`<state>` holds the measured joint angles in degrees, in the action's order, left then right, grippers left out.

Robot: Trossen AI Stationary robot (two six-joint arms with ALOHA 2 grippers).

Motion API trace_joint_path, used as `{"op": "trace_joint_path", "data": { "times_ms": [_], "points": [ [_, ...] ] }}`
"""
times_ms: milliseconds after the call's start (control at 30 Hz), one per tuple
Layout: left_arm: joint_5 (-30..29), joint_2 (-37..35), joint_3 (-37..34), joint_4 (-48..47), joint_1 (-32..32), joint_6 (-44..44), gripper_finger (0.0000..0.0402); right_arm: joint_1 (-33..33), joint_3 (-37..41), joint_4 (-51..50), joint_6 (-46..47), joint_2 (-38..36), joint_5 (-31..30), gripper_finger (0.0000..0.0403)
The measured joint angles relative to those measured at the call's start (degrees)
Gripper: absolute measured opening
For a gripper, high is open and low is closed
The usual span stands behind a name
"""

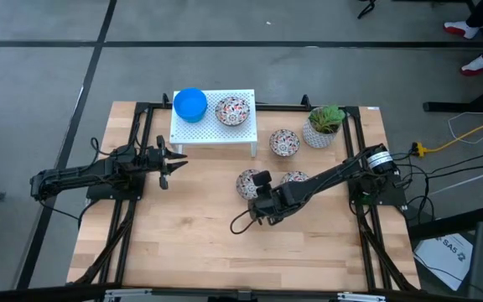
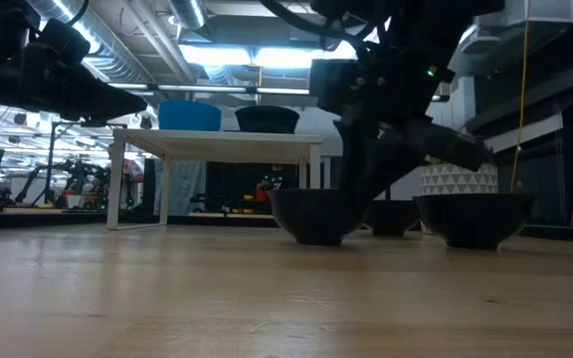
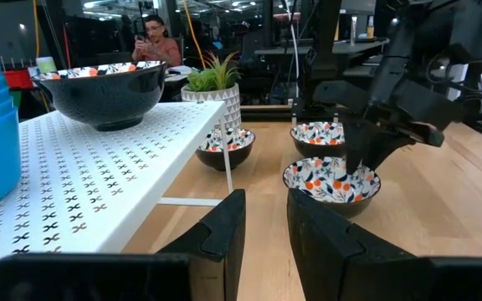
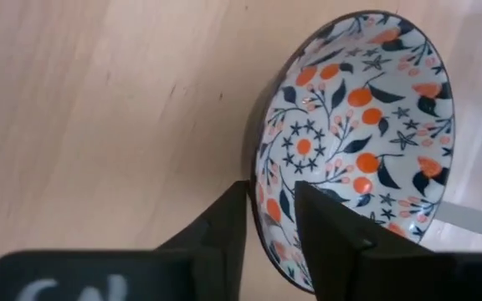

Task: Pick & Place Mini bowls
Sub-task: Stack the patterned black bowl on the patterned black bowl on the shelf

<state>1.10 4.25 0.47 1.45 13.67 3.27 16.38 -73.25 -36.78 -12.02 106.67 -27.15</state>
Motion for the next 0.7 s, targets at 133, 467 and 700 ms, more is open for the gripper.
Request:
{"op": "trace_joint_path", "data": {
  "times_ms": [133,467,700],
  "points": [
    [0.0,0.0,0.0,0.0,0.0,0.0,0.0086,0.0,0.0,0.2,1.8,0.0,1.5,0.006],
    [0.0,0.0,0.0,0.0,0.0,0.0,0.0086,-0.1,0.0,1.2,11.4,-0.2,2.9,0.0019],
    [0.0,0.0,0.0,0.0,0.0,0.0,0.0086,0.4,-2.9,0.2,14.7,-0.1,5.8,0.001]
  ]
}}
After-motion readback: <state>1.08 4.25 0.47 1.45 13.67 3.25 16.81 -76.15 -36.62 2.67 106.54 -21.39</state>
